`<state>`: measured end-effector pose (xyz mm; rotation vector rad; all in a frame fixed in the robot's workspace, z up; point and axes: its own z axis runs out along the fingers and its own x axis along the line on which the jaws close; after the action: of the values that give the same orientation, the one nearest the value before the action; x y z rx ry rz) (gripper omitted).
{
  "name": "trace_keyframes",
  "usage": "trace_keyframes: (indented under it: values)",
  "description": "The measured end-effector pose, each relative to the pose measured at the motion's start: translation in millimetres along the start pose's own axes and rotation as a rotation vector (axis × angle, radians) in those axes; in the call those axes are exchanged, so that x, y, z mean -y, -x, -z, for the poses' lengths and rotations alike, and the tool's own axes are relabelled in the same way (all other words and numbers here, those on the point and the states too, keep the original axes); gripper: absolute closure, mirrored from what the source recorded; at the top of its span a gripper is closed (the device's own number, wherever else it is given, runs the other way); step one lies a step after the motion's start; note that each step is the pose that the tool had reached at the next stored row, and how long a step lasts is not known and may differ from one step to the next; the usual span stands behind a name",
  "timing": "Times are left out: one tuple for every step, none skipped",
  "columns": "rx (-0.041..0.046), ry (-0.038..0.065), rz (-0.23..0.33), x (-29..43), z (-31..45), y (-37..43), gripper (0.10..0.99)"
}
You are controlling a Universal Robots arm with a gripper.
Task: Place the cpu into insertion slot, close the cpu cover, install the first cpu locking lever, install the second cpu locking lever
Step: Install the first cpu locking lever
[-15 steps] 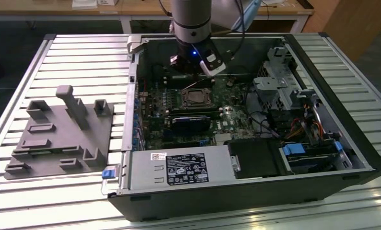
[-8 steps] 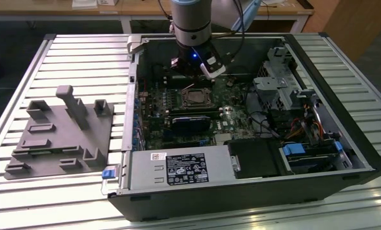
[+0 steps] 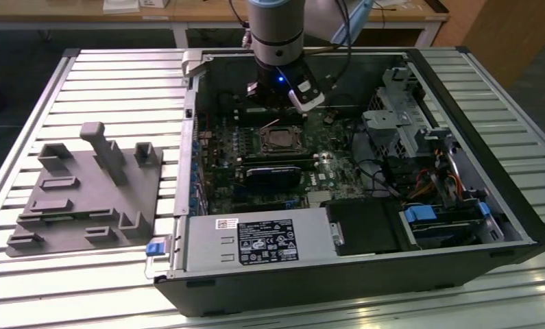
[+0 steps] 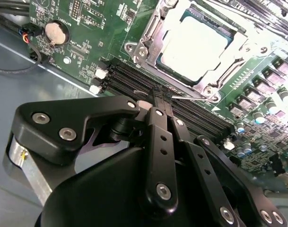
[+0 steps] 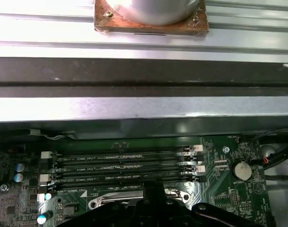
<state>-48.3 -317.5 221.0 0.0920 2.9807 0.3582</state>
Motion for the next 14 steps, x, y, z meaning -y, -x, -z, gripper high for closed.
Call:
trace_keyframes:
  values:
    - [0.0011, -0.001, -0.005, 0.0, 0.0, 0.0, 0.98]
    - [0.0012, -0.001, -0.005, 0.0, 0.0, 0.0, 0.98]
    - [0.0013, -0.001, -0.005, 0.0, 0.0, 0.0, 0.98]
    - [0.0014, -0.001, -0.006, -0.1, 0.0, 0.1, 0.98]
    - [0.0016, -0.001, -0.006, -0.1, 0.0, 0.0, 0.98]
    - [0.0056, -0.001, -0.006, 0.0, -0.4, -0.2, 0.98]
    - [0.0147, 0.0, -0.004, 0.2, -0.7, -0.8, 0.98]
    - [0.0244, 0.001, -0.002, 0.3, -1.0, -1.3, 0.98]
    - [0.0339, 0.001, 0.0, 0.4, -1.4, -1.8, 0.98]
    - [0.0426, 0.002, 0.001, 0.5, -1.8, -2.1, 0.98]
    - [0.0493, 0.002, 0.0, 0.6, -2.3, -2.4, 0.98]
    - [0.0532, 0.002, -0.003, 0.8, -2.7, -2.8, 0.98]
    - [0.0557, 0.0, -0.011, 0.9, -3.1, -2.9, 0.98]
    - [0.0593, -0.003, -0.025, 1.0, -3.5, -3.0, 0.98]
